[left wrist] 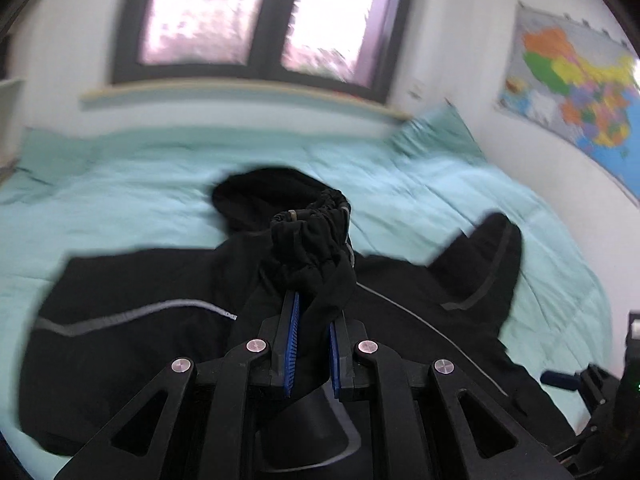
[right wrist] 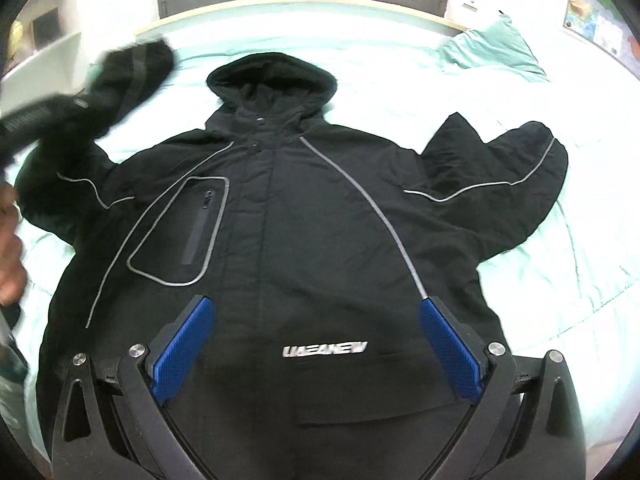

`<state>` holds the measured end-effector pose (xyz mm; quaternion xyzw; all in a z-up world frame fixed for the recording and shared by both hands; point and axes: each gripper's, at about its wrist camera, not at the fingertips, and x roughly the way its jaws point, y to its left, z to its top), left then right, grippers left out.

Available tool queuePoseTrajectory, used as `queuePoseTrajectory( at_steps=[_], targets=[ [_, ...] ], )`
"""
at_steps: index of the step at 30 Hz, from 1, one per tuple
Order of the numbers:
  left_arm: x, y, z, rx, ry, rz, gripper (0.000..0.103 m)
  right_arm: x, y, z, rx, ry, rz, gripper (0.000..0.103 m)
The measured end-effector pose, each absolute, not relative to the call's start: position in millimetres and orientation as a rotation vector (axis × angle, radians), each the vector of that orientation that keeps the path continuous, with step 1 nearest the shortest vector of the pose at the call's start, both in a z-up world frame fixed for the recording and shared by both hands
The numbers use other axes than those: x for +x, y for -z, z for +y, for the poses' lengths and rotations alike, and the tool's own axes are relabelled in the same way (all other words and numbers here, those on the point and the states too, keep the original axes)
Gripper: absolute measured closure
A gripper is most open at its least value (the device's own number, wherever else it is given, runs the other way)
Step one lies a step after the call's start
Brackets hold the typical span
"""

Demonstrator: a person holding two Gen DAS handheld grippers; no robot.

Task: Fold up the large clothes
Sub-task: 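Lift the sleeve and fold it across the jacket body with the left tool, then release, then grasp the cuff of the other sleeve with the right tool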

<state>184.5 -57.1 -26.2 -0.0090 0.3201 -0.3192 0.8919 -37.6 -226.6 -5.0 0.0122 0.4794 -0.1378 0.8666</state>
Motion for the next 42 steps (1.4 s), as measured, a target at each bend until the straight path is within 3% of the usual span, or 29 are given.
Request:
queuePoseTrajectory(
  at_steps=[9,16,17,19,21,27,31,33,34,35,42],
  targets=[
    [207,148,-167,0.069,0.711,1.019,0.086,-32,11,-268,0.021,0.338,1.039,0.0],
    [203,116,-141,-0.072,0.83,1.073,0.078,-11,11,-285,0.108,0.188,1.045,0.0],
    [200,108,-136,-0.089,0.851,1.06,0.076,-6,8,-283,0.115,0.159,1.03,0.0],
    [192,88,-119,-0.134,0.897,1.02,0.047,13,6,-279,0.123,0.117,1.021,0.0],
    [189,71,-100,-0.181,0.891,0.944,0.032,30,10,-276,0.15,0.099,1.038,0.0],
    [193,48,-43,-0.262,0.832,0.855,0.031,67,38,-279,0.272,0.09,1.121,0.004],
    [197,40,-15,-0.219,0.711,0.81,0.031,88,74,-279,0.38,0.067,1.201,0.014],
    [200,41,-7,-0.2,0.663,0.804,0.031,100,94,-280,0.425,0.066,1.25,0.042],
    [202,41,-3,-0.199,0.647,0.804,0.031,104,102,-280,0.438,0.055,1.274,0.062],
    [204,42,1,-0.198,0.631,0.811,0.031,107,106,-279,0.469,0.019,1.279,0.07],
    [228,64,2,-0.1,0.519,0.887,0.031,94,26,-302,0.229,0.146,1.026,0.073]
  ],
)
